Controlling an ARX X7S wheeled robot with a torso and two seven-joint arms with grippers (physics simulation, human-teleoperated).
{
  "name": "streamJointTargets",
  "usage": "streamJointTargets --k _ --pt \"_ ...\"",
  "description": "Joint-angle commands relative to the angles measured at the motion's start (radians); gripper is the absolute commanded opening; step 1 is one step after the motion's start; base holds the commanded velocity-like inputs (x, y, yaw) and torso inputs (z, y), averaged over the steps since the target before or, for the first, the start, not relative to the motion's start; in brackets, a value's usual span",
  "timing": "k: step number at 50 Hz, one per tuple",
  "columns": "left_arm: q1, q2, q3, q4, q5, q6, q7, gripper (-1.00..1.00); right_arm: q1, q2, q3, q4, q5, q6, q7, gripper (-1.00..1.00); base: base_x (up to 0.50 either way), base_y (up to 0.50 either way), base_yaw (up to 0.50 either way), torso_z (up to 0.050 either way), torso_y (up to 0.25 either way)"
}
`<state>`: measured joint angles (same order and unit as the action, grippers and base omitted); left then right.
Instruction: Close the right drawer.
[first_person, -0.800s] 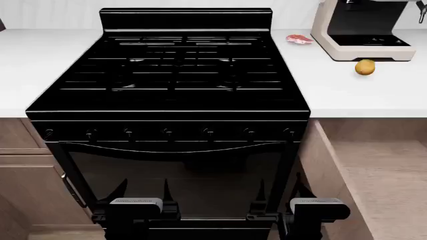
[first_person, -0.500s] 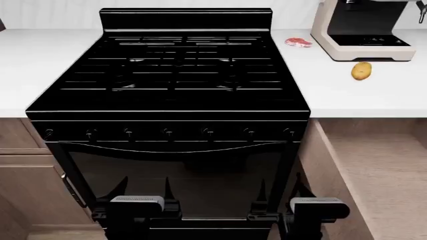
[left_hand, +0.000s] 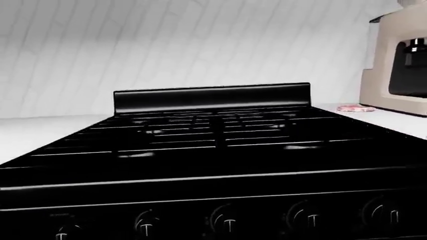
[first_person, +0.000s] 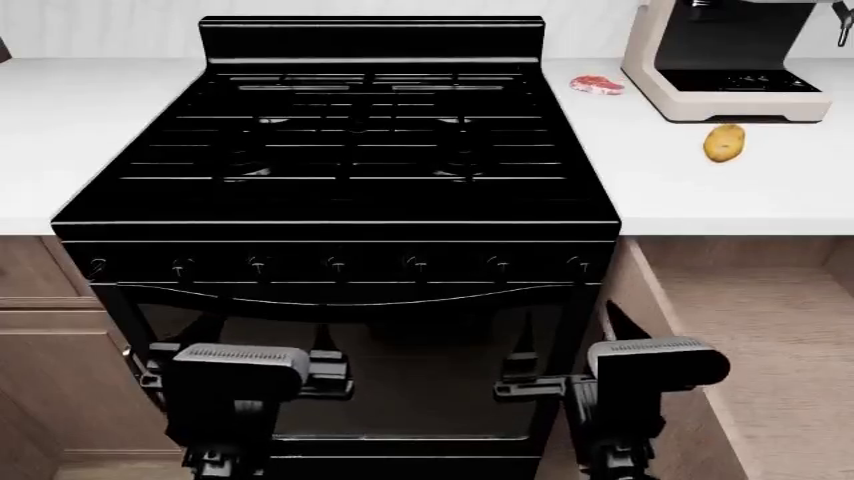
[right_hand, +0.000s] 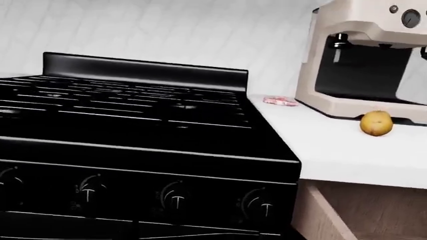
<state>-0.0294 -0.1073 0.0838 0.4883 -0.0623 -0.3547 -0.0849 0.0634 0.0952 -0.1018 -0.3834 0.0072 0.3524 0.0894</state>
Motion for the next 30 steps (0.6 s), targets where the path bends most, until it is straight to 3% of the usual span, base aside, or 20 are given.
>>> streamJointTargets --k 1,2,3,5,19,30 --pt "-0.249 -0.029 -0.03 0.316 -0.095 -0.367 -0.005 1.0 0.235 0.019 0.037 -0.27 0.083 0.369 -0.043 1.0 0.0 0.0 0.0 0.0 0.0" --pt "-0.352 -0.022 -0.042 0.343 -0.116 -0.517 -0.003 1.0 0.341 0.011 0.061 -0.279 0.116 0.519 -0.058 1.0 0.0 0.0 0.0 0.0 0.0" --pt "-0.369 -0.022 -0.041 0.355 -0.12 -0.626 -0.007 1.0 0.353 0.016 0.055 -0.281 0.109 0.578 -0.051 1.0 0.0 0.0 0.0 0.0 0.0" --pt "-0.406 -0.027 -0.033 0.384 -0.125 -0.684 -0.013 1.0 0.383 0.019 0.052 -0.29 0.111 0.631 -0.046 1.0 0.0 0.0 0.0 0.0 0.0" --pt "-0.576 -0.003 -0.053 0.332 -0.175 -0.825 -0.015 1.0 0.518 0.034 0.066 -0.219 0.132 0.716 -0.044 1.0 0.0 0.0 0.0 0.0 0.0" --pt "-0.758 0.006 -0.118 0.357 -0.216 -0.971 -0.023 1.0 0.716 0.052 0.034 -0.246 0.138 0.892 -0.03 1.0 0.0 0.0 0.0 0.0 0.0"
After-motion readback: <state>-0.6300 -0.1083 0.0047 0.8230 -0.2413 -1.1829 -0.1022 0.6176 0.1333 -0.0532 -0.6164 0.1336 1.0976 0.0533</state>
